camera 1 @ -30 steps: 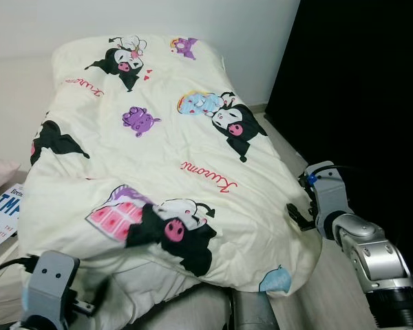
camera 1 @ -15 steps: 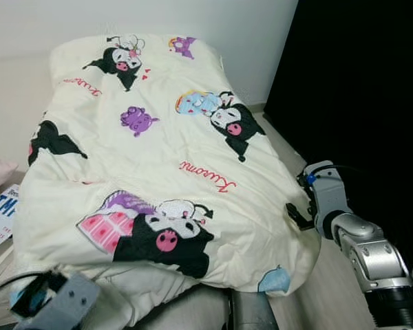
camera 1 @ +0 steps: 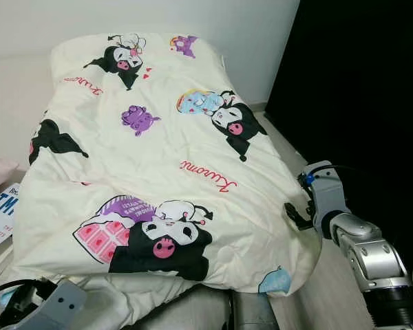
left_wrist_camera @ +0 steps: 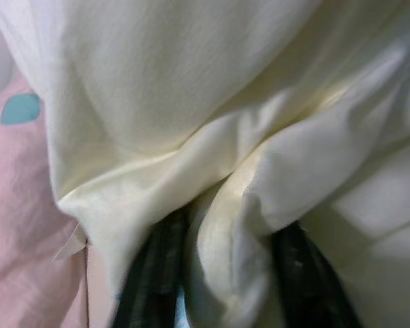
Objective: Clean up the room
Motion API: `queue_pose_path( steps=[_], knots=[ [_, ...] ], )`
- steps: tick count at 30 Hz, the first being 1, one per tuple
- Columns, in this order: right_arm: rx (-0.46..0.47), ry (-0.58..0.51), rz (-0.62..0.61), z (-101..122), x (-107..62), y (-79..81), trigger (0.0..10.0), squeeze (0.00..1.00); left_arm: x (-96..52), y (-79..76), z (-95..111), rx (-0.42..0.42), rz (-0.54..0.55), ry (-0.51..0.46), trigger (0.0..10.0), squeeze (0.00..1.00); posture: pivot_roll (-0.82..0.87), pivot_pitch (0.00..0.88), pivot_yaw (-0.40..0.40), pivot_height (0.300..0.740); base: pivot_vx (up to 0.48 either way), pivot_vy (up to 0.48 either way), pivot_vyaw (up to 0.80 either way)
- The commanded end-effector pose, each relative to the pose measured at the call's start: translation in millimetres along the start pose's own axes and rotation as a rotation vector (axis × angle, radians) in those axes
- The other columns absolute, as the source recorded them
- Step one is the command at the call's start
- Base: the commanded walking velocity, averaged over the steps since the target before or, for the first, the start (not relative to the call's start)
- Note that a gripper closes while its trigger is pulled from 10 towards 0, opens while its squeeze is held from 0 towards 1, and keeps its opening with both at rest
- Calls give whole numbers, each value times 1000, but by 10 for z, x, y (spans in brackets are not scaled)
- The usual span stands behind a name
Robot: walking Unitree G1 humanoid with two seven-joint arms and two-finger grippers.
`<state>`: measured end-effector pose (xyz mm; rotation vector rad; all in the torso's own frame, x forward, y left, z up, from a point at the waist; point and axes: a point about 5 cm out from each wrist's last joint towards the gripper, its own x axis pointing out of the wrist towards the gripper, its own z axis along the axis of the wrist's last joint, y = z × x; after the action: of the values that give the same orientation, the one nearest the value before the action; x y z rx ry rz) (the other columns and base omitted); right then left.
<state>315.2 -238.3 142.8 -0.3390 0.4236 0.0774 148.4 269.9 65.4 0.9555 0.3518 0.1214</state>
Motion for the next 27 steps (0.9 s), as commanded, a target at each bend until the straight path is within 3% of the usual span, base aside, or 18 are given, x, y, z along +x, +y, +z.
queue_pose_path(
  steps=[1, 3, 5, 8, 11, 12, 14, 18, 19, 20, 21, 22, 24, 27],
  knots=[
    [12, 6, 7, -32, 8, 17, 10000, 0, -28, 15, -103, 49, -85, 7, 0, 0, -68, 212, -63, 521, 0, 0, 0],
    [12, 6, 10, -28, 13, 26, 10000, 0, -33, 11, -105, 62, -135, -10, 0, 0, -67, 212, -63, 521, 0, 0, 0],
    [9, 7, 15, -28, 19, 36, 10000, 0, -85, -55, -92, 40, -321, -69, 0, 0, -65, 211, -62, 521, 0, 0, 0],
    [8, 9, 16, -34, 22, 37, 10000, 0, -131, -62, -118, 56, -407, -85, 0, 0, -56, 212, -62, 521, 0, 0, 0],
    [5, 18, 15, -57, 32, 29, 10000, 0, -435, -55, -415, 204, -824, -28, 0, 0, -46, 209, -61, 521, 0, 0, 0],
    [5, 18, 15, -57, 32, 29, 10000, 0, -435, -55, -415, 204, -824, -28, 0, 0, -46, 209, -61, 521, 0, 0, 0],
    [6, 19, 18, -63, 38, 37, 10000, 0, -558, 26, -590, 260, -979, 67, 0, 0, -43, 206, -59, 521, 0, 0, 0],
    [7, 19, 19, -65, 41, 42, 10000, 0, -591, 62, -653, 279, -1021, 110, 0, 0, -43, 206, -59, 521, 0, 0, 0],
    [7, 20, 25, -70, 47, 59, 10000, 0, -486, 247, -763, 394, -993, 175, 0, 0, -46, 198, -60, 521, 0, 0, 0],
    [7, 20, 25, -70, 47, 59, 10000, 0, -486, 247, -763, 394, -993, 175, 0, 0, -46, 198, -60, 521, 0, 0, 0],
    [7, 20, 27, -71, 47, 62, 10000, 0, -386, 360, -796, 460, -947, 203, 0, 0, -49, 196, -61, 521, 0, 0, 0],
    [7, 20, 27, -71, 47, 62, 10000, 0, -386, 360, -796, 460, -947, 203, 0, 0, -49, 196, -61, 521, 0, 0, 0],
    [5, 20, 27, -71, 41, 56, 10000, 0, -308, 501, -825, 506, -959, 267, 0, 0, -60, 192, -63, 521, 0, 0, 0],
    [5, 20, 27, -71, 41, 56, 10000, 0, -308, 501, -825, 506, -959, 267, 0, 0, -60, 192, -63, 521, 0, 0, 0]
  ],
)
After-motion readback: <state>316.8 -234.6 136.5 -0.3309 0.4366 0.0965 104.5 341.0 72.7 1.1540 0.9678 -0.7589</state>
